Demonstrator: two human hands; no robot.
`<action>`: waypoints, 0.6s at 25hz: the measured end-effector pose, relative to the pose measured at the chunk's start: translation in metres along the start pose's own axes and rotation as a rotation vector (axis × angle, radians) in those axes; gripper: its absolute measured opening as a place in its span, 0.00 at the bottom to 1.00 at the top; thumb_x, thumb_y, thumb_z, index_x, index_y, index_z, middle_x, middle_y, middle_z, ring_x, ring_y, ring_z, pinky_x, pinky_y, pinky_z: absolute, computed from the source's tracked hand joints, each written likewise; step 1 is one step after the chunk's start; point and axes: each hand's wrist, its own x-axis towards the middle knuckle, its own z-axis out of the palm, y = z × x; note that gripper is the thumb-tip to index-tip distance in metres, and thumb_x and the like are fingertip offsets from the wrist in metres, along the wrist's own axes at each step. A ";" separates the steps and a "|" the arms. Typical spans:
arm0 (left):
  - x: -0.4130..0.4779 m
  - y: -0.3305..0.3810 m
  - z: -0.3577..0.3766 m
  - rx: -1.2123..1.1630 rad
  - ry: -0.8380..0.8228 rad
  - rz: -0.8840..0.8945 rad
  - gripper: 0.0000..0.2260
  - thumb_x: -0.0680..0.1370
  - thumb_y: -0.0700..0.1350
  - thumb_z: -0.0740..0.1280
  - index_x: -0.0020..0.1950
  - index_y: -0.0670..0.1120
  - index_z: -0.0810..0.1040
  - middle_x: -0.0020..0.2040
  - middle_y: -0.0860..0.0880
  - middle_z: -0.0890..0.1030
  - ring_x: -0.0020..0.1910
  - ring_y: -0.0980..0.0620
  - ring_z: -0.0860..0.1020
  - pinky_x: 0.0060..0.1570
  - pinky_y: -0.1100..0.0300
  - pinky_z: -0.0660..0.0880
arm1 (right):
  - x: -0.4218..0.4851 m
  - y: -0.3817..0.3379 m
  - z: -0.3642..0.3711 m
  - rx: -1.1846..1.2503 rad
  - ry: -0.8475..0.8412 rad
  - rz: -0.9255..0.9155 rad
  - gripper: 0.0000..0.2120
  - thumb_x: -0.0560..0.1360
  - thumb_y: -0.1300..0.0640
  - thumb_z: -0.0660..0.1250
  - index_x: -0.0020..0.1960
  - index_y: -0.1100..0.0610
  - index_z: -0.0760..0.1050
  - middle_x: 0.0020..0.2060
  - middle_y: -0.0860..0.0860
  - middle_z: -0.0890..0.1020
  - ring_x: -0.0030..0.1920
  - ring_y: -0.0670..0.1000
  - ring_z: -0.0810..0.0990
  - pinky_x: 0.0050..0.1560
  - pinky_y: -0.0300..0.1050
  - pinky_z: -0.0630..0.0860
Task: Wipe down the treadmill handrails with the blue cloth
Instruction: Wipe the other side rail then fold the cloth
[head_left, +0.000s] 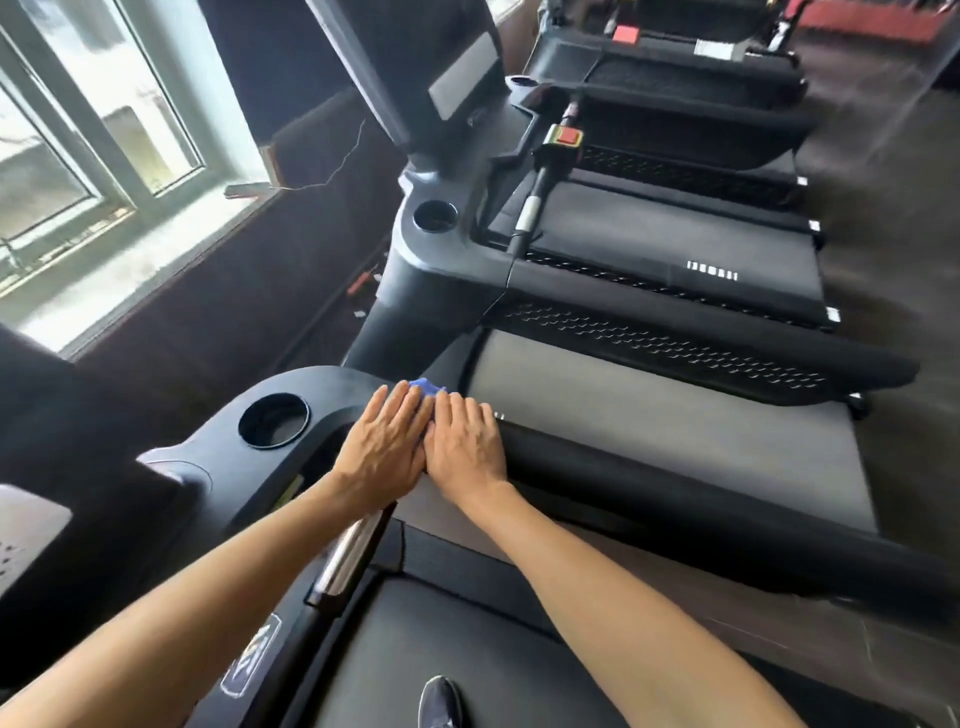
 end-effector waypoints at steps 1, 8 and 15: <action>-0.001 0.006 0.003 -0.005 -0.027 -0.033 0.23 0.83 0.48 0.56 0.74 0.38 0.70 0.69 0.37 0.75 0.69 0.34 0.72 0.71 0.39 0.68 | -0.003 0.005 -0.001 -0.004 -0.002 -0.015 0.17 0.81 0.51 0.50 0.60 0.57 0.73 0.51 0.55 0.79 0.50 0.57 0.77 0.55 0.55 0.73; 0.027 0.088 -0.002 -0.047 -0.017 0.093 0.20 0.83 0.46 0.52 0.69 0.38 0.72 0.61 0.38 0.76 0.61 0.35 0.73 0.69 0.42 0.66 | -0.052 0.077 -0.024 0.005 0.050 0.041 0.16 0.82 0.52 0.52 0.61 0.58 0.73 0.54 0.55 0.79 0.53 0.56 0.77 0.60 0.54 0.72; 0.064 0.259 -0.010 -0.133 0.038 0.238 0.17 0.82 0.46 0.52 0.63 0.39 0.73 0.56 0.40 0.75 0.53 0.38 0.73 0.64 0.43 0.68 | -0.151 0.222 -0.067 -0.060 0.093 0.146 0.18 0.83 0.53 0.51 0.64 0.58 0.74 0.58 0.54 0.79 0.57 0.56 0.76 0.65 0.54 0.71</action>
